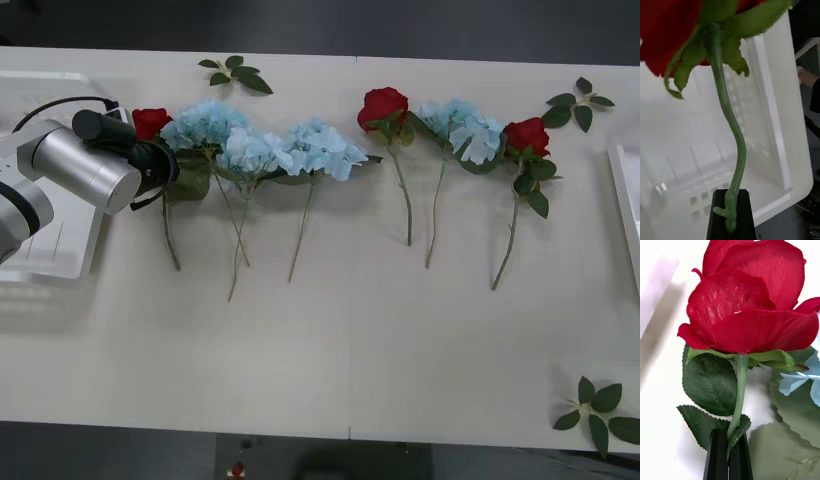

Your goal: Put the red flowers into the right box and the blue flowers into the left box

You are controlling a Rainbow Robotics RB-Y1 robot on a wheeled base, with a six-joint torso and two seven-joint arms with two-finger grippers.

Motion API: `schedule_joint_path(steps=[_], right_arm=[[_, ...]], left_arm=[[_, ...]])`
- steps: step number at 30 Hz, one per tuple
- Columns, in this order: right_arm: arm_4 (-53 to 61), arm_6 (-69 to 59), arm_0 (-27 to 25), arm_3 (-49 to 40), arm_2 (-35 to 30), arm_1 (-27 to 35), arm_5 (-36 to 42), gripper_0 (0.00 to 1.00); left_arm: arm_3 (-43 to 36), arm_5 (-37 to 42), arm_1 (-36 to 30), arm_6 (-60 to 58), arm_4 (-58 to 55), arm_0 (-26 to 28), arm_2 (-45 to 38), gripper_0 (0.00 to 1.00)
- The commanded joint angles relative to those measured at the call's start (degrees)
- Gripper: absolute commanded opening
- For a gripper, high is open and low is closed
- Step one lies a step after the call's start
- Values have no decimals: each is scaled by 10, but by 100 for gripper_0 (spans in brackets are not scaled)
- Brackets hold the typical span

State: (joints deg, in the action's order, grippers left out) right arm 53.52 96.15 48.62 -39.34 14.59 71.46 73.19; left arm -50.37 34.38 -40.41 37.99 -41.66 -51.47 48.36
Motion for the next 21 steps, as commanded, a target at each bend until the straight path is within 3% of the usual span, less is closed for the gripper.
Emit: schedule_joint_path(steps=[1, 5, 6, 8, 9, 21], right_arm=[[-25, 32, -34, -8, -12, -21, -59, 0], [-22, 30, -72, -8, -26, -47, -123, 0], [-22, 29, -78, -8, -29, -51, -138, 0], [-28, 27, -94, -8, -33, -65, -175, 0], [-35, 26, -100, -8, -33, -74, -190, 0], [-72, -56, -127, -7, -49, -112, -260, 0]], left_arm=[[-2, -6, -5, 20, -3, -9, -9, 0], [-2, -6, -5, 21, -3, -6, -9, 1], [-2, -6, -5, 21, -3, -6, -9, 16], [-2, -6, -5, 21, -3, -6, -9, 60], [-2, -6, -5, 21, -3, -6, -9, 67], [11, -6, 13, 21, -3, 2, -9, 70]])
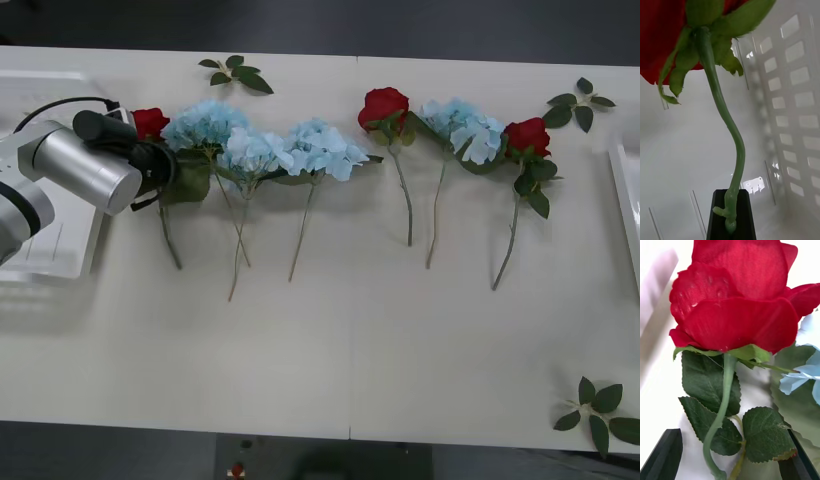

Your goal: Put the red flowers into the right box and the blue flowers into the left box

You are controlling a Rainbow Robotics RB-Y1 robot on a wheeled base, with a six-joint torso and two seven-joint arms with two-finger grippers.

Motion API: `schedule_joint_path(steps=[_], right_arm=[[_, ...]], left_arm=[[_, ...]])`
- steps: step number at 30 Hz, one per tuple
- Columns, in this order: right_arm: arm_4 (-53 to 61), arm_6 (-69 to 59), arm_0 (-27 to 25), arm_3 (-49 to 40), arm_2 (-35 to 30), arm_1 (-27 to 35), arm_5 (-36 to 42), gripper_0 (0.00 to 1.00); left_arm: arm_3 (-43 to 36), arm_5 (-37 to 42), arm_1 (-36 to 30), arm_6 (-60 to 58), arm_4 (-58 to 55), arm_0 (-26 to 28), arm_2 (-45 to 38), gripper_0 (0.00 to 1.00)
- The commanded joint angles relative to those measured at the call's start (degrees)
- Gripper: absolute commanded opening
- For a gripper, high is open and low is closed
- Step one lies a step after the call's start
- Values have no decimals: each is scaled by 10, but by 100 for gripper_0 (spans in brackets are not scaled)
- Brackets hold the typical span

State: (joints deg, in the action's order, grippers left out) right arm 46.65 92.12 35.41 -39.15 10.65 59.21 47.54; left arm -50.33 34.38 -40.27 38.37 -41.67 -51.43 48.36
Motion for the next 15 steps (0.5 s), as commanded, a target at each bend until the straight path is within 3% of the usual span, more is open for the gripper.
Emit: schedule_joint_path(steps=[1, 6, 7, 11, 12, 13, 14, 15], right_arm=[[-2, -13, 5, -9, -15, 11, -4, 11], [-2, -5, 5, -9, -25, 11, -9, 71], [-2, -5, 5, -9, -25, 11, -11, 78], [2, -4, 5, -10, -36, 13, -10, 78], [5, -3, 6, -17, -42, 17, 7, 78], [8, -2, 7, -24, -46, 21, 23, 78], [16, -2, 9, -35, -49, 28, 45, 78], [33, -2, 13, -51, -49, 39, 77, 78]], left_arm=[[18, -6, 15, 18, -3, 2, -9, 71], [50, -6, 32, 19, 11, 2, -9, 70], [52, -6, 34, 20, 14, 3, -9, 71], [52, -7, 34, 20, 16, 2, -9, 70], [52, -6, 34, 20, 19, 2, -9, 61], [52, -6, 34, 20, 21, 2, -9, 35], [52, -6, 34, 19, 20, 3, -9, 0], [52, -6, 34, 20, 21, 2, -9, 0]])
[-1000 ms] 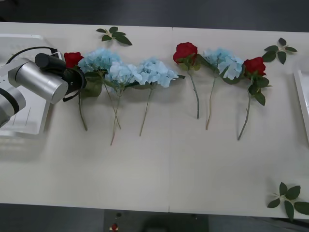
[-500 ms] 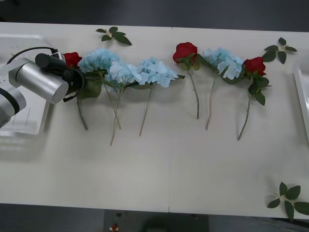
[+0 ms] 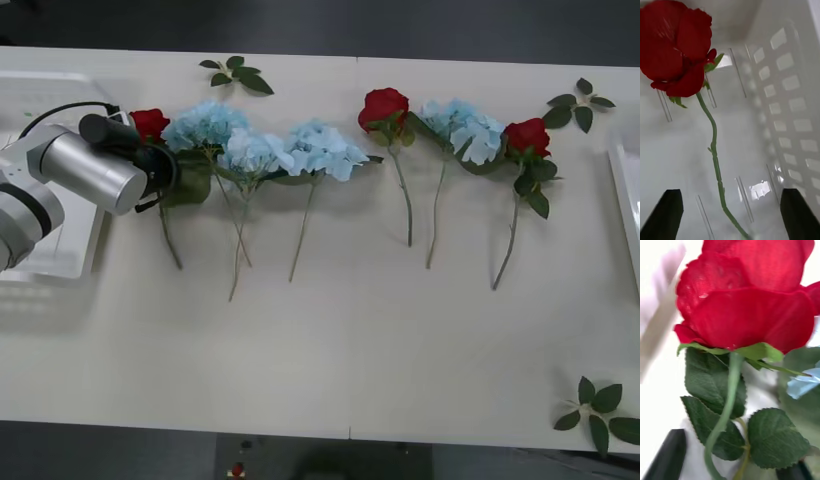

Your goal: Put the red flowers into the right box and the blue flowers into the left box

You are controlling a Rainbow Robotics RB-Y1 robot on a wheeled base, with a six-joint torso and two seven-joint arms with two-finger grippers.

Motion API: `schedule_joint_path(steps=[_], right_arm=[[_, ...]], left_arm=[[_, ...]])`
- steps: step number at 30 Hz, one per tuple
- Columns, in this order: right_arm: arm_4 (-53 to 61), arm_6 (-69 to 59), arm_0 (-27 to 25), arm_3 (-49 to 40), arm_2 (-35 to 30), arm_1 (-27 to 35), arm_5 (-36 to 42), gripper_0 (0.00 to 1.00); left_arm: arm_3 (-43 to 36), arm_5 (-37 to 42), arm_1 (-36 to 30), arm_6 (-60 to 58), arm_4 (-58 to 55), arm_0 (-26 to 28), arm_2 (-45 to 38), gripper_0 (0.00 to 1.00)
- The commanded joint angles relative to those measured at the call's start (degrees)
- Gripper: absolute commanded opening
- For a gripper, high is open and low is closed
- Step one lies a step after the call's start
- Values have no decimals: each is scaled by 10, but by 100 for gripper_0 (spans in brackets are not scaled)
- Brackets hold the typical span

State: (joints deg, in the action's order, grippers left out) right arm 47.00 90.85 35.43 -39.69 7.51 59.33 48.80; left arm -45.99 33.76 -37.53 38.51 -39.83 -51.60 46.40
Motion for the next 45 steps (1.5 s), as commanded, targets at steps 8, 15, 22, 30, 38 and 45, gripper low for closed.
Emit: schedule_joint_path(steps=[8, 15, 22, 30, 38, 45], right_arm=[[148, -7, 14, -146, -18, 94, 214, 78], [217, -104, 13, -224, -7, 112, 264, 78], [219, -229, 14, -310, 75, 105, 248, 78], [156, -338, 14, -334, 125, 24, 205, 78], [56, -382, 14, -333, 125, -57, 176, 78], [42, -389, 14, -326, 125, -98, 140, 78]], left_arm=[[7, 0, 7, 18, 2, 4, 11, 0], [-15, 15, -3, 24, -1, 4, 11, 0], [-154, 108, -84, 31, -29, 4, 8, 0], [-290, 229, -186, 126, -153, 4, -25, 0], [-316, 343, -221, 291, -283, 7, -157, 0], [-337, 370, -201, 463, -375, 45, -306, 0]])
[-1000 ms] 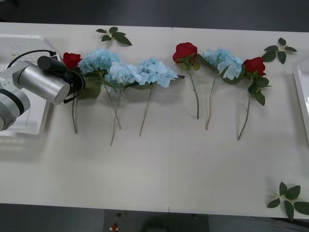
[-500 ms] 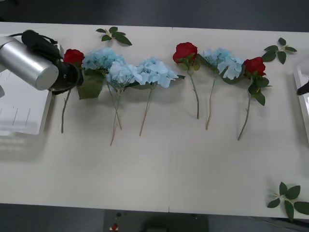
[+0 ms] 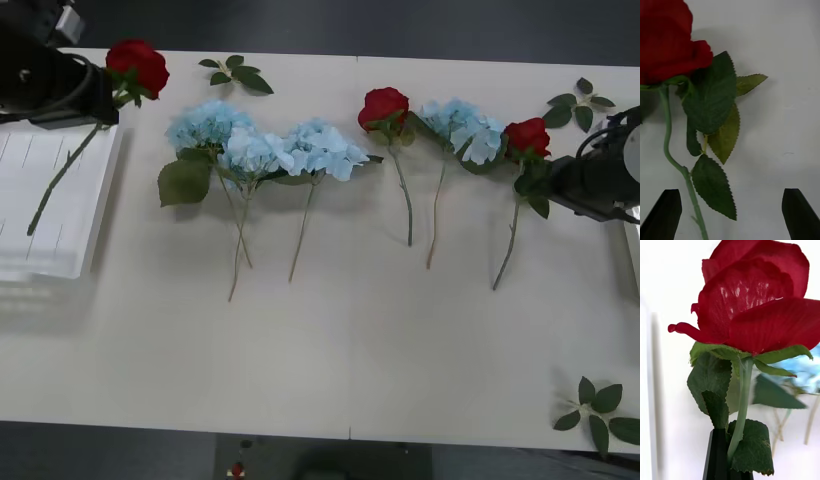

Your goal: Put the red flowers into the right box and the blue flowers into the left box

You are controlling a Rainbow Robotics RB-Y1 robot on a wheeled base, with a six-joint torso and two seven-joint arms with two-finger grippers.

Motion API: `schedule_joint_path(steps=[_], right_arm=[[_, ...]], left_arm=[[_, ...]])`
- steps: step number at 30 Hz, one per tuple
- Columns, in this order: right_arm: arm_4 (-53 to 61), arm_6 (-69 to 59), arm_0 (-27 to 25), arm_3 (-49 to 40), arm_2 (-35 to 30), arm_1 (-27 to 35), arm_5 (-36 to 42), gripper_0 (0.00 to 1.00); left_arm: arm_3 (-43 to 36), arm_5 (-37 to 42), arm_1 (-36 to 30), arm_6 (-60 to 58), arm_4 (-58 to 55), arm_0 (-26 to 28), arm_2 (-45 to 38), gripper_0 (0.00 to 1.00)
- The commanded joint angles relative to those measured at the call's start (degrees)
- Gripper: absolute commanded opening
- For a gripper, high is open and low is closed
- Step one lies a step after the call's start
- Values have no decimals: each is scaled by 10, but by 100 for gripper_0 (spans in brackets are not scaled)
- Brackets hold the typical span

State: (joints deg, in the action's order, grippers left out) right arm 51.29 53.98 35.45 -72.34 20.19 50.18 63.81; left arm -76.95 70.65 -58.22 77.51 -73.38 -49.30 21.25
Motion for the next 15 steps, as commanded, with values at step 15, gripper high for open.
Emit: schedule_joint_path(steps=[15], right_arm=[[-36, -16, 13, 32, 0, -77, -29, 78]], left_arm=[[-29, -35, 120, 556, -456, 165, -140, 0]])
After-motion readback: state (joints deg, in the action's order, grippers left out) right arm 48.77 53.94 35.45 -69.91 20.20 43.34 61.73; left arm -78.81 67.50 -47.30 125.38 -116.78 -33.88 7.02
